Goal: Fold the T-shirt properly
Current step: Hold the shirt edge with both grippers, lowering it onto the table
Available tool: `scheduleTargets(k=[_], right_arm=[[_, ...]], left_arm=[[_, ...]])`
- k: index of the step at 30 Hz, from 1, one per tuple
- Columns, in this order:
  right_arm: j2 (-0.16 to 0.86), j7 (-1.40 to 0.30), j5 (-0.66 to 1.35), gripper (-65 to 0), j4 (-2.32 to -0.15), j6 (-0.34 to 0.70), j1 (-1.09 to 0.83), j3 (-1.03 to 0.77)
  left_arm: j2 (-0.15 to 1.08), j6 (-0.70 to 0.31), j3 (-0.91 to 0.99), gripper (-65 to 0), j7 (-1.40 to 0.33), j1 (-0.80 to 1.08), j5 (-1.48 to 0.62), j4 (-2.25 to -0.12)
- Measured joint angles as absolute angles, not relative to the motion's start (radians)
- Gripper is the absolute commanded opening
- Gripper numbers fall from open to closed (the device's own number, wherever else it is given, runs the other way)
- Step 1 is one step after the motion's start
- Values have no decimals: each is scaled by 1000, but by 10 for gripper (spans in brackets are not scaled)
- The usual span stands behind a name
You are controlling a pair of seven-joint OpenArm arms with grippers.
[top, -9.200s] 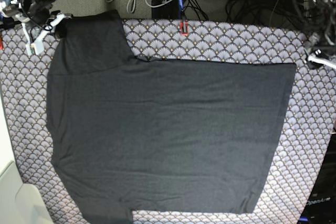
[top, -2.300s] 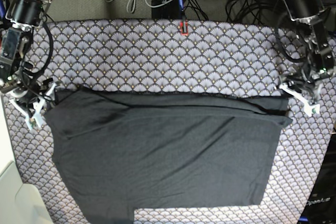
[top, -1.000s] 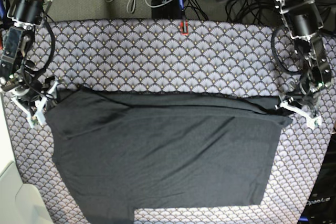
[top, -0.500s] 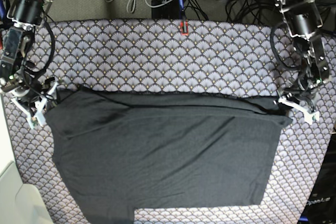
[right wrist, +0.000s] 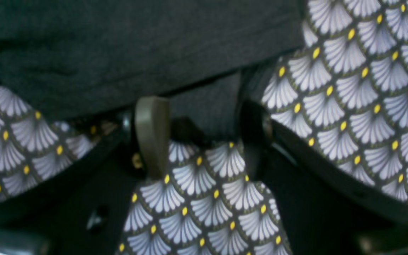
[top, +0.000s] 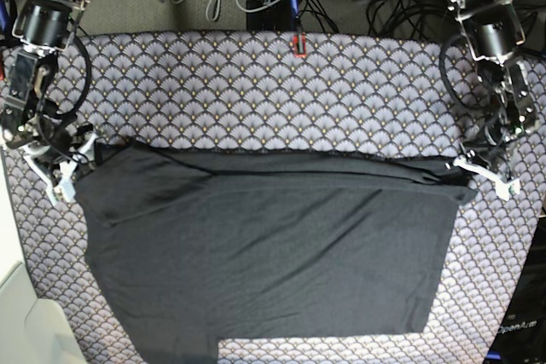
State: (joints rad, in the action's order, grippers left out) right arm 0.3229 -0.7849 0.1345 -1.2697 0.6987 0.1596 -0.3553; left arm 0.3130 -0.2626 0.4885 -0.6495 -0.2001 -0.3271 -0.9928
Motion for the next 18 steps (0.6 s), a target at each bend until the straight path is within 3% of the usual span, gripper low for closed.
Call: scheduleTargets(k=[9, 18], right_arm=[[347, -749, 134, -318, -1268, 699, 160, -359], [354, -746, 134, -318, -1126, 699, 204, -359]], left_arm=[[313, -263, 488, -647, -651, -200, -327, -995], [313, -263, 489, -647, -654, -200, -327, -996]])
